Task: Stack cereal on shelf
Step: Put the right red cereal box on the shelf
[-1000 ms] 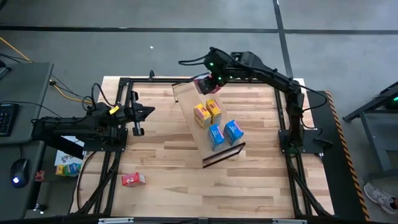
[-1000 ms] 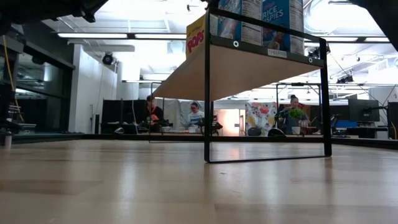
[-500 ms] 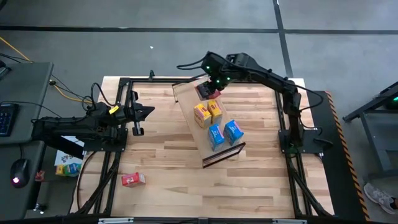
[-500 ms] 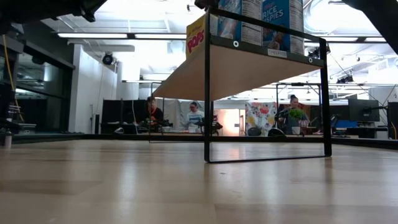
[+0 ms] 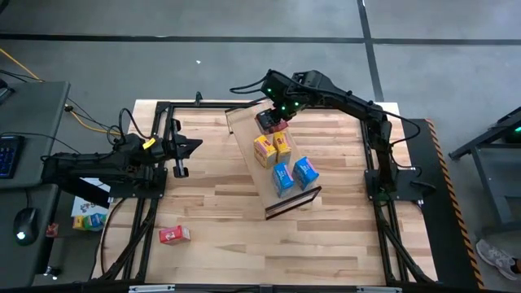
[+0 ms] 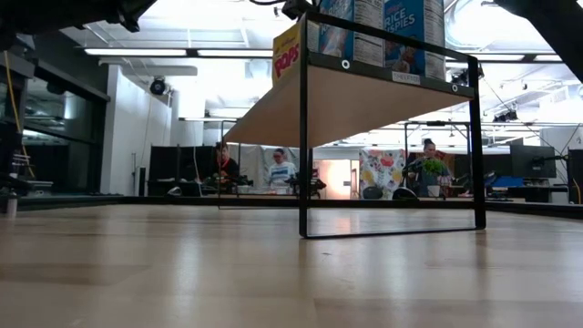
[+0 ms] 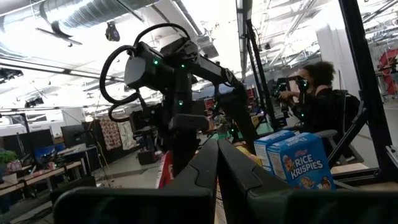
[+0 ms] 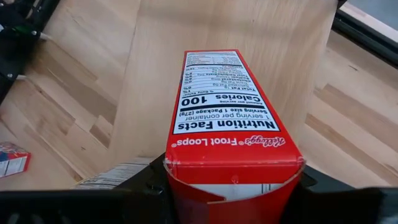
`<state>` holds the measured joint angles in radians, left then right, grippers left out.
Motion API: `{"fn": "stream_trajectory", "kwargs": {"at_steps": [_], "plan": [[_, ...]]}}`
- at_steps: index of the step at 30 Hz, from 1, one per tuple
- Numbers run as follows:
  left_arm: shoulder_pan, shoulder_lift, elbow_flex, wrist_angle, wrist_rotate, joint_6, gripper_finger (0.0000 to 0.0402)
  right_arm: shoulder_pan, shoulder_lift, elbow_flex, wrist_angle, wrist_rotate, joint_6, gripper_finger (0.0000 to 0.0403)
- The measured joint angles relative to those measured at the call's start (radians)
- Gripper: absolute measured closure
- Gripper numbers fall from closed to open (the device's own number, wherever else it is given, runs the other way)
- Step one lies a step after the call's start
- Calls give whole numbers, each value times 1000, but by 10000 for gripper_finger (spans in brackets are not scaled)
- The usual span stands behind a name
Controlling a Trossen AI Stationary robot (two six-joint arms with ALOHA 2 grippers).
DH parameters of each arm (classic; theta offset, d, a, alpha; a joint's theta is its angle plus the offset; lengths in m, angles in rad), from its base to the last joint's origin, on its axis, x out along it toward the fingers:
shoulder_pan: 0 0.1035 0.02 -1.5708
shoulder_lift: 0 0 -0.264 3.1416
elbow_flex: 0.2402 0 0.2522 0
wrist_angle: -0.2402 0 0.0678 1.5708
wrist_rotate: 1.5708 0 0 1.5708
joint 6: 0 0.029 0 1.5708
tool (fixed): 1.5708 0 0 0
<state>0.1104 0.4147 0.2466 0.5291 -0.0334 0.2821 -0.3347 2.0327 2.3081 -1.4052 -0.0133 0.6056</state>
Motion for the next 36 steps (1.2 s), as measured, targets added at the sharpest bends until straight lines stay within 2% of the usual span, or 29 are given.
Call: {"fn": "stream_trajectory", "kwargs": {"at_steps": [10, 24, 36], "plan": [[0, 0, 0, 0, 0, 0, 402, 2, 22, 0, -9, -13, -28, 247], [0, 0, 0, 0, 0, 0, 401, 1, 52, 0, 19, -62, -92, 162], [0, 0, 0, 0, 0, 1, 401, -1, 52, 0, 60, -77, -162, 148]]}}
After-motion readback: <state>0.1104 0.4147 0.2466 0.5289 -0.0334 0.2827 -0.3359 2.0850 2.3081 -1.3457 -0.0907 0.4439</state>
